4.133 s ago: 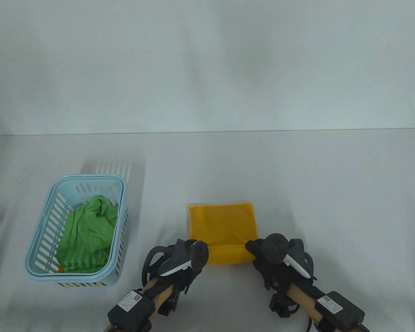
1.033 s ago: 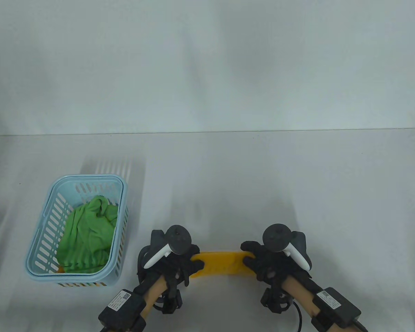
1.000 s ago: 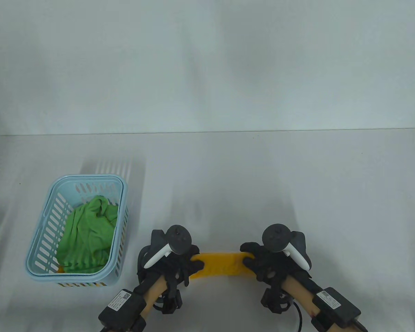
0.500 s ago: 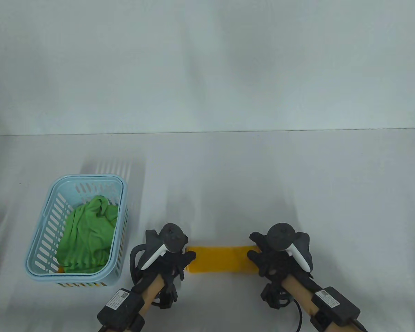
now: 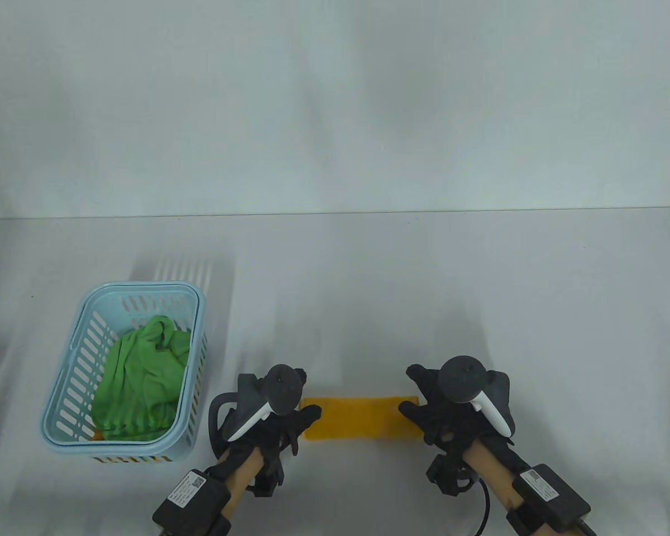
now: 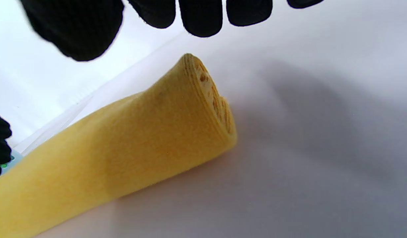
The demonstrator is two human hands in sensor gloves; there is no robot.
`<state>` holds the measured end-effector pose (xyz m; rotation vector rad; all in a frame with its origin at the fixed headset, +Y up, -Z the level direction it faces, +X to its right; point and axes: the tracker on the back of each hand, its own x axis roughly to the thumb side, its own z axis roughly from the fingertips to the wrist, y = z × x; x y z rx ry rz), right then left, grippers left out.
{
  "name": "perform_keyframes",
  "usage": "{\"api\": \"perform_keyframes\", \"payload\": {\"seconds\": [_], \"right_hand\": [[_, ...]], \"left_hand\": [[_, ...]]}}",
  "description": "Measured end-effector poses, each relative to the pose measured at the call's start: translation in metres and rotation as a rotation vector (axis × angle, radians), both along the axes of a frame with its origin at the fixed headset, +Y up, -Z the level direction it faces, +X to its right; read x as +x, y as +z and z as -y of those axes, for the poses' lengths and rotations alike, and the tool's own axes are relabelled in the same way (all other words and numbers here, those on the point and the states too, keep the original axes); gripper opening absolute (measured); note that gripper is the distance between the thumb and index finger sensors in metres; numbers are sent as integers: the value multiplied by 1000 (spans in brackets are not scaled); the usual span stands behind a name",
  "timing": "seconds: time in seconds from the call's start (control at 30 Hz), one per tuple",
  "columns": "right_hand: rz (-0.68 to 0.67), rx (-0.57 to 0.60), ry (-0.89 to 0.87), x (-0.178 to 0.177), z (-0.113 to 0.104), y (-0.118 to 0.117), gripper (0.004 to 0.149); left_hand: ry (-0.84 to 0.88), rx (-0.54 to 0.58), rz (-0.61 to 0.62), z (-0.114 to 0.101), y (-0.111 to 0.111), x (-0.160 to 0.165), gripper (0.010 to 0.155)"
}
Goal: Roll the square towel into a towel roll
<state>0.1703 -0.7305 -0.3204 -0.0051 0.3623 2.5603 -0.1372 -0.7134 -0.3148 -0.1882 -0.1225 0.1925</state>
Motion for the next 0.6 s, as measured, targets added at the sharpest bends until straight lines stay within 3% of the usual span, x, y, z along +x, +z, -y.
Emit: {"api": "perform_keyframes", "payload": {"seconds": [0.17,0.33,0.6], "right_hand": [[-59,69,42,-11,-12,9,77],[-215,112,123,-44,-22,19,78],[-368,9,367,-97,4,8,86]], "left_hand": [[3,100,9,-18,7,-1,81],[36,177,23,-34,15,-2,81],[61,202,32,-41,19,-5,80]]}}
